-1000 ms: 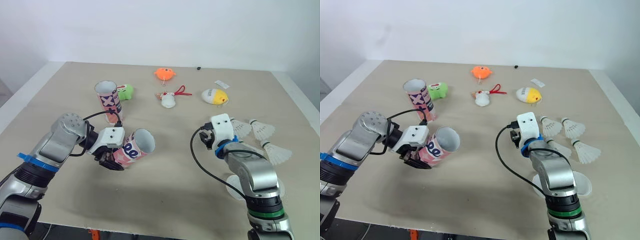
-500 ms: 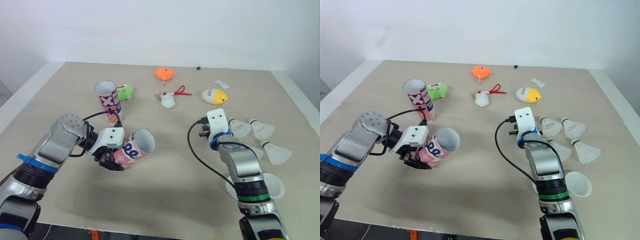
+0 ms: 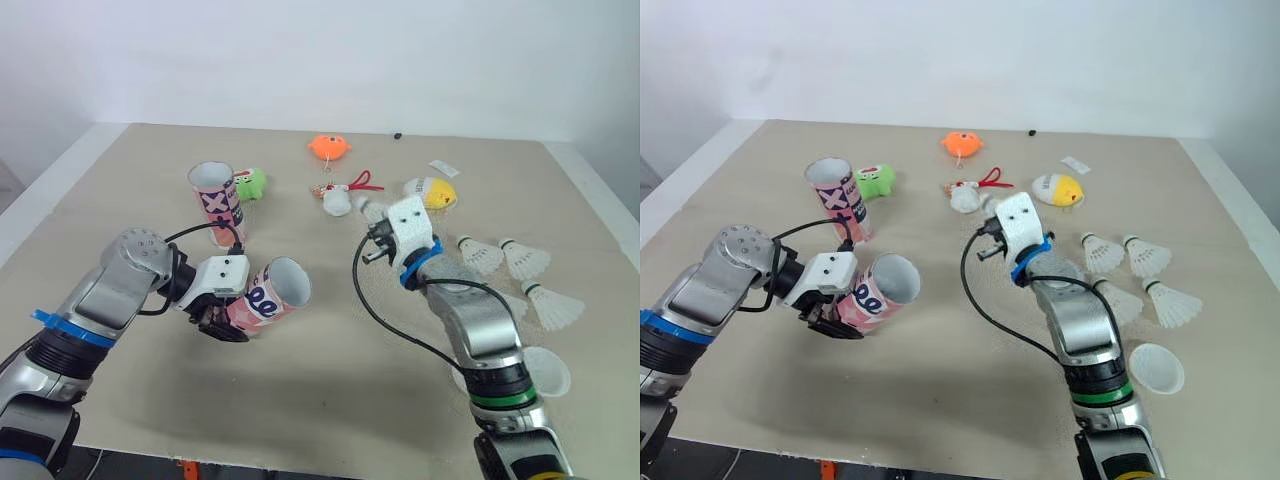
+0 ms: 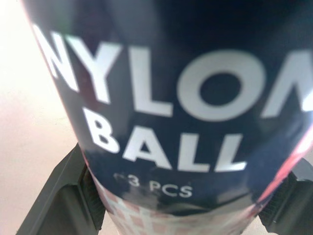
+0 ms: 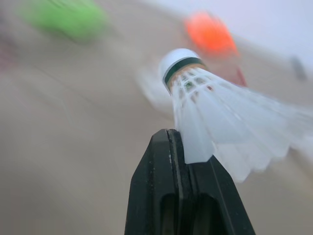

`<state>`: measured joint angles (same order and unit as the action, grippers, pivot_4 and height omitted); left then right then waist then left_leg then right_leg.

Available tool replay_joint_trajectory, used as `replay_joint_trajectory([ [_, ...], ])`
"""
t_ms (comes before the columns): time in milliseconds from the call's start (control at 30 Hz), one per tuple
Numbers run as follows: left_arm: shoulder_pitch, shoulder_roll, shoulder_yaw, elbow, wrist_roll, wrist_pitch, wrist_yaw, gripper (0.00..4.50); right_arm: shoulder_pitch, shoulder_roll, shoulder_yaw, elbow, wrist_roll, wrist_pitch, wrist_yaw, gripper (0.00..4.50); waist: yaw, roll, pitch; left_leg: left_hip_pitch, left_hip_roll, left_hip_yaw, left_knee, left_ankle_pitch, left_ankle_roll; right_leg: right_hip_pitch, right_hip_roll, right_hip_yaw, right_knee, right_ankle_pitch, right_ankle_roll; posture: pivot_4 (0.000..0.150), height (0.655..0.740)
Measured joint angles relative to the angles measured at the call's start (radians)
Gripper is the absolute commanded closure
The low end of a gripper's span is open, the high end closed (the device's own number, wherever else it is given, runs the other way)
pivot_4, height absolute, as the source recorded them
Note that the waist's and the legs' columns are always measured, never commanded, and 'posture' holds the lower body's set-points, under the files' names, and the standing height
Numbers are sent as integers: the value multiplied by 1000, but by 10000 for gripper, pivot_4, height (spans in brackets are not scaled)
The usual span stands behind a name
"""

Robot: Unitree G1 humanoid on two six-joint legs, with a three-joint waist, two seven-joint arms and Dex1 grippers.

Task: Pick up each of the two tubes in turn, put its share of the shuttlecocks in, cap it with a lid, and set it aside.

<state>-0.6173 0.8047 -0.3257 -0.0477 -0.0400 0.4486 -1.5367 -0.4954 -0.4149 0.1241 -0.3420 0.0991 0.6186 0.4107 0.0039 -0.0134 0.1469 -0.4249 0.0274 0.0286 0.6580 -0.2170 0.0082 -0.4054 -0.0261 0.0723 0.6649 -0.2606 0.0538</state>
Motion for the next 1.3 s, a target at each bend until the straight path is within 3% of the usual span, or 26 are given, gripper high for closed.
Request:
replay_joint_trajectory([
  [167, -13, -6, -10, 22, 0, -19, -9, 10719, 33, -268, -5, -156, 83, -179, 330, 44743, 3, 0, 0, 0, -1, 0, 0, 0, 0, 1, -1, 0, -1, 0, 0, 1500, 7400],
  [300, -28, -8, -18, 50, 4, -37, -20, 10719, 1, -403, 27, -177, 112, -269, 539, 44743, 2, 0, 0, 1, 0, 0, 1, 0, 0, 1, 1, 0, -1, -2, -2, 1500, 7400],
  [633, -34, -12, -23, 57, 8, -49, -23, 10719, -149, -411, 125, -160, 125, -365, 748, 44743, 5, 0, 0, 1, 1, 0, 1, 1, 1, 1, -1, 1, 0, -1, -3, 1500, 7400],
  [1033, -24, -2, -19, 40, 2, -47, -18, 10719, -208, -356, 240, -50, -29, -464, 773, 44743, 4, 0, 0, 1, 1, 0, 1, 1, 1, 0, 1, 0, 0, 0, -5, 1500, 7400],
  [1133, -24, -3, -20, 40, 1, -47, -18, 10719, -220, -351, 260, -46, -36, -453, 800, 36410, 4, 0, 0, 1, 1, 0, 1, 1, 1, 0, 1, 0, 0, 0, -5, 1500, 7400],
  [1267, -25, -4, -20, 41, 2, -48, -18, 10719, -223, -351, 264, -49, -6, -404, 837, 21426, 4, 0, 0, 1, 1, 0, 1, 1, 1, 1, 0, 0, 0, 0, -6, 1500, 7400],
  [1300, -25, -4, -20, 41, 2, -48, -18, 10719, -223, -351, 264, -52, 2, -397, 841, 20363, 4, 0, 0, 1, 1, 0, 1, 1, 1, 1, 0, 0, 0, 0, -6, 1500, 7400],
])
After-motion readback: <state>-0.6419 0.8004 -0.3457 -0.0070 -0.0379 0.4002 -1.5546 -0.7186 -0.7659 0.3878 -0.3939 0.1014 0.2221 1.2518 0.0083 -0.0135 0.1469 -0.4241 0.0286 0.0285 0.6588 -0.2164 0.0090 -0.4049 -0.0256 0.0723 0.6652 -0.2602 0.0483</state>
